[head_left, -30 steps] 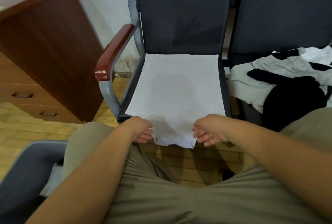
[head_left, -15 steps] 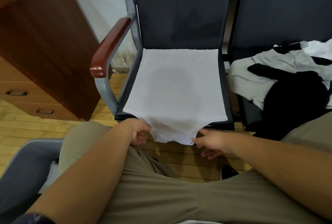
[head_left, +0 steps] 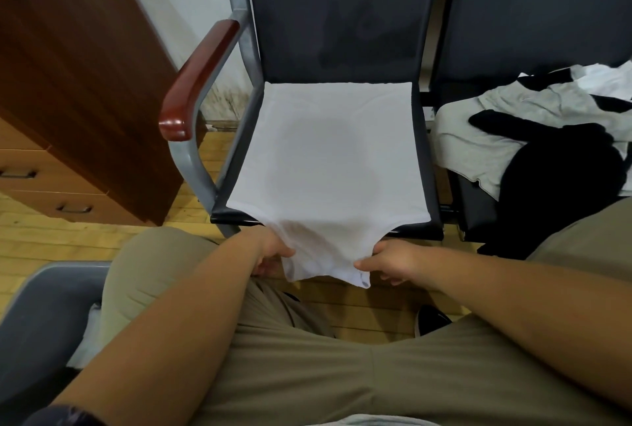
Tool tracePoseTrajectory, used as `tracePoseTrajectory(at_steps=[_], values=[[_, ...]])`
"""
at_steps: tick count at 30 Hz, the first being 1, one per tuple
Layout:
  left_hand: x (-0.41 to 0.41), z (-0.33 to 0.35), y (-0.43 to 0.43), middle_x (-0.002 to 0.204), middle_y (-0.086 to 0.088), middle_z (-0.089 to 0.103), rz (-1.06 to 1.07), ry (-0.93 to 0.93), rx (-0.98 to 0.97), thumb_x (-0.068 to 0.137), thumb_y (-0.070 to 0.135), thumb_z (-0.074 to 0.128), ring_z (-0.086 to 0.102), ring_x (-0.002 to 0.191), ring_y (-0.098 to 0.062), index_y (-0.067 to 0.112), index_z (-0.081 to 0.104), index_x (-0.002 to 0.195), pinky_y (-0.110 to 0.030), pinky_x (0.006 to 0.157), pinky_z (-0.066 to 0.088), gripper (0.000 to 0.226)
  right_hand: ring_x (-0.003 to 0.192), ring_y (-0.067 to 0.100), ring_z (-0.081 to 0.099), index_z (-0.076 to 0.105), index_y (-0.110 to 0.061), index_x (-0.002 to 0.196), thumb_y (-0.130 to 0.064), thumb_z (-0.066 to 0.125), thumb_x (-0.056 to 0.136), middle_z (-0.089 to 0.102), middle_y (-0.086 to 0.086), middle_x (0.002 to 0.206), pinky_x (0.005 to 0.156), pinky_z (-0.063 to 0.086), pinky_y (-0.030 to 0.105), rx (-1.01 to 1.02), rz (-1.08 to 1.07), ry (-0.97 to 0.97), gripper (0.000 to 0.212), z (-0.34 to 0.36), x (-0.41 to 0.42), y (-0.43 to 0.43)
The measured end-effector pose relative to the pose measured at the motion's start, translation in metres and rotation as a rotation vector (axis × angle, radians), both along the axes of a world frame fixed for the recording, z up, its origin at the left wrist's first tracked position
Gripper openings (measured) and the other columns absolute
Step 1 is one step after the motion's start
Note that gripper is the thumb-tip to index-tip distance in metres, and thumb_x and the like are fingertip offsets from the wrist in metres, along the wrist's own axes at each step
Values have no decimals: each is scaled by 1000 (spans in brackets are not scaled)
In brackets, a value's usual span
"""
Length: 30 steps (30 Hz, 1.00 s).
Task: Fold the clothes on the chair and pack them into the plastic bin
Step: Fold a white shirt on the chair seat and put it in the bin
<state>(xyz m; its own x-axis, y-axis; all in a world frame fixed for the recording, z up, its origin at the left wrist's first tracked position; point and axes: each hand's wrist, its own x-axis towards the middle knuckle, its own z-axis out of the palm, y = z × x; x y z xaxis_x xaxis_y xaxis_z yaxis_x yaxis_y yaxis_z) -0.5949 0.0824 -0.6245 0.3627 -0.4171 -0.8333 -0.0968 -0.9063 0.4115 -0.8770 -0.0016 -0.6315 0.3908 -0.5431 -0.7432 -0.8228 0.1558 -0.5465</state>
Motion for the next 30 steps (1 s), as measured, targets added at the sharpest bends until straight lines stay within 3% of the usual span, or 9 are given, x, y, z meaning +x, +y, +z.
tracePoseTrajectory(at_steps=[4, 10, 16, 19, 22, 25, 27, 28, 30], values=[[1, 3, 2, 115, -13, 72, -10, -4, -32, 85, 21, 89, 71, 104, -32, 12, 70, 116, -51, 95, 61, 38, 92, 27, 65, 65, -9, 100, -46, 81, 91, 69, 14, 104, 75, 53, 36, -14, -74, 17, 41, 5, 3, 1], [-6, 25, 4, 110, -18, 70, -78, -107, -150, 92, 19, 80, 72, 102, -32, 8, 65, 110, -46, 95, 61, 26, 105, 29, 69, 64, -11, 110, -23, 83, 90, 68, 12, 116, 82, 60, 35, -14, -257, -38, 30, 24, 10, 5], [3, 62, 4, 84, -18, 62, -68, -217, -336, 90, 23, 76, 63, 72, -27, 4, 61, 85, -32, 66, 53, 24, 93, 32, 76, 71, 1, 100, -15, 71, 90, 76, 20, 103, 89, 64, 44, -114, -366, -154, 19, 70, 19, -12], [4, 79, -11, 80, -13, 56, 11, -208, -474, 94, 20, 76, 60, 72, -21, 12, 58, 78, -25, 58, 51, 26, 84, 28, 74, 69, 0, 97, -16, 70, 94, 75, 16, 95, 60, 61, 25, -199, -384, -190, 17, 104, 21, -28], [3, 87, -39, 99, -14, 68, 154, -157, -582, 94, 19, 79, 71, 99, -31, 8, 67, 96, -35, 76, 62, 16, 74, 21, 67, 66, -3, 92, -17, 69, 98, 70, 13, 89, 37, 42, 14, -259, -428, -251, 16, 119, 23, -51], [2, 84, -62, 106, -13, 70, 261, -111, -657, 95, 17, 76, 70, 106, -33, 8, 69, 103, -43, 92, 62, 14, 72, 21, 60, 60, -5, 89, -18, 69, 97, 60, 10, 82, 55, 56, 19, -283, -474, -299, 18, 118, 33, -70], [2, 74, -70, 126, -11, 69, 231, -120, -616, 89, 27, 79, 68, 113, -31, 12, 67, 130, -45, 101, 59, 46, 79, 25, 61, 61, -8, 96, -22, 69, 97, 59, 13, 85, 80, 62, 34, -295, -453, -263, 16, 104, 38, -79], [1, 69, -72, 133, -8, 67, 178, -154, -581, 86, 31, 80, 65, 118, -29, 15, 65, 135, -44, 105, 56, 54, 82, 27, 61, 61, -9, 96, -24, 70, 97, 59, 12, 85, 83, 60, 38, -289, -435, -241, 17, 97, 40, -81], [-4, 63, -72, 117, -3, 65, -10, -293, -503, 90, 28, 78, 61, 111, -25, 17, 67, 122, -35, 98, 52, 36, 86, 28, 61, 60, -9, 95, -27, 70, 96, 61, 11, 89, 76, 53, 35, -295, -346, -173, 21, 88, 42, -80]])
